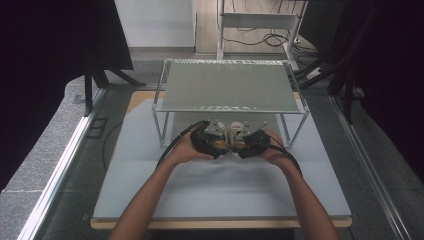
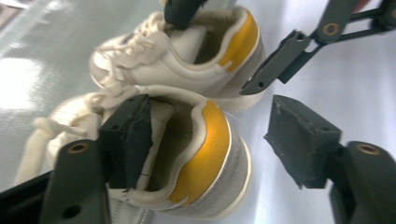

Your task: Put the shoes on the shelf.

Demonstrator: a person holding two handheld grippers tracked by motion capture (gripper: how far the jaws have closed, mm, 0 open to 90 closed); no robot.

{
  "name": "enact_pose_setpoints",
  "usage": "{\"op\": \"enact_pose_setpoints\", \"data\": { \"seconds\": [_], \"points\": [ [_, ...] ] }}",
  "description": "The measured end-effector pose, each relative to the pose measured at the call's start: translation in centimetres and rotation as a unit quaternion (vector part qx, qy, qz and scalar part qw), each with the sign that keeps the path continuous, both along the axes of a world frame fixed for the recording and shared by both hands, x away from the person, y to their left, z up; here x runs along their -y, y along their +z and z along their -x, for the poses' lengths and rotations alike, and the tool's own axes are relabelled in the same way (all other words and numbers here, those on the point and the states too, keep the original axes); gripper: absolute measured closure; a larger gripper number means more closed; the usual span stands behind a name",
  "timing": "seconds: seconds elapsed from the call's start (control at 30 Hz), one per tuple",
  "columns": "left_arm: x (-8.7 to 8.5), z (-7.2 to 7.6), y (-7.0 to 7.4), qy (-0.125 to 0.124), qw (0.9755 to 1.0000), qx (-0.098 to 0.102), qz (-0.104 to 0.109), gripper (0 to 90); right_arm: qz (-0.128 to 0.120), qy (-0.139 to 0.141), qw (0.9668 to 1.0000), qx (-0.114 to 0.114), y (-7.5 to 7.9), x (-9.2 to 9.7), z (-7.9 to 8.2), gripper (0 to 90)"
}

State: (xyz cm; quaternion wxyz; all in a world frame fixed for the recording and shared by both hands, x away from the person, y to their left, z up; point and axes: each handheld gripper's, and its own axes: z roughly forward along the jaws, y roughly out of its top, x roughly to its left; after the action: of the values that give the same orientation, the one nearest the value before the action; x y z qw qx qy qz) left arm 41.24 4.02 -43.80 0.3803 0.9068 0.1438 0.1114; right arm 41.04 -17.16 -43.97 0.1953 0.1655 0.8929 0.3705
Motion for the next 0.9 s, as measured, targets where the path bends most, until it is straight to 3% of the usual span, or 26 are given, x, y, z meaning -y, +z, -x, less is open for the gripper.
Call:
{"op": "enact_pose_setpoints", "data": {
  "seconds": [0.13,0.23,0.3,0.37,0.43,0.6,0.73,0.9],
  "points": [
    [-0.5,0.8,0.9,0.012,0.9996,0.015,0.02,27.1,-0.024,-0.015,0.9994,0.021,0.9,0.1,0.8,28.2],
    [-1.3,1.7,1.5,0.016,0.9987,0.006,0.049,26.9,-0.051,-0.025,0.9979,0.031,1.3,0.7,1.7,29.7],
    [-2.1,2.6,1.9,0.034,0.9967,0.0,0.074,28.9,-0.069,-0.04,0.9962,0.034,1.6,1.2,2.5,33.7],
    [-2.8,3.4,2.0,0.068,0.9943,-0.002,0.081,34.6,-0.086,-0.046,0.9945,0.039,1.7,1.7,3.3,38.2],
    [-3.5,4.2,1.8,0.105,0.991,-0.008,0.083,51.5,-0.087,-0.053,0.994,0.039,1.7,2.2,4.2,44.5],
    [-5.0,6.0,0.5,0.148,0.9831,-0.041,0.099,74.2,-0.087,-0.073,0.9932,0.027,1.0,3.5,5.8,67.2],
    [-5.4,7.2,-0.7,0.162,0.982,-0.034,0.091,82.8,-0.095,-0.077,0.9925,0.001,-0.3,4.5,7.0,83.6],
    [-4.4,7.4,-2.1,0.163,0.9814,-0.046,0.091,86.7,-0.085,-0.09,0.9922,-0.016,-1.9,4.9,6.9,87.8]
  ]
}}
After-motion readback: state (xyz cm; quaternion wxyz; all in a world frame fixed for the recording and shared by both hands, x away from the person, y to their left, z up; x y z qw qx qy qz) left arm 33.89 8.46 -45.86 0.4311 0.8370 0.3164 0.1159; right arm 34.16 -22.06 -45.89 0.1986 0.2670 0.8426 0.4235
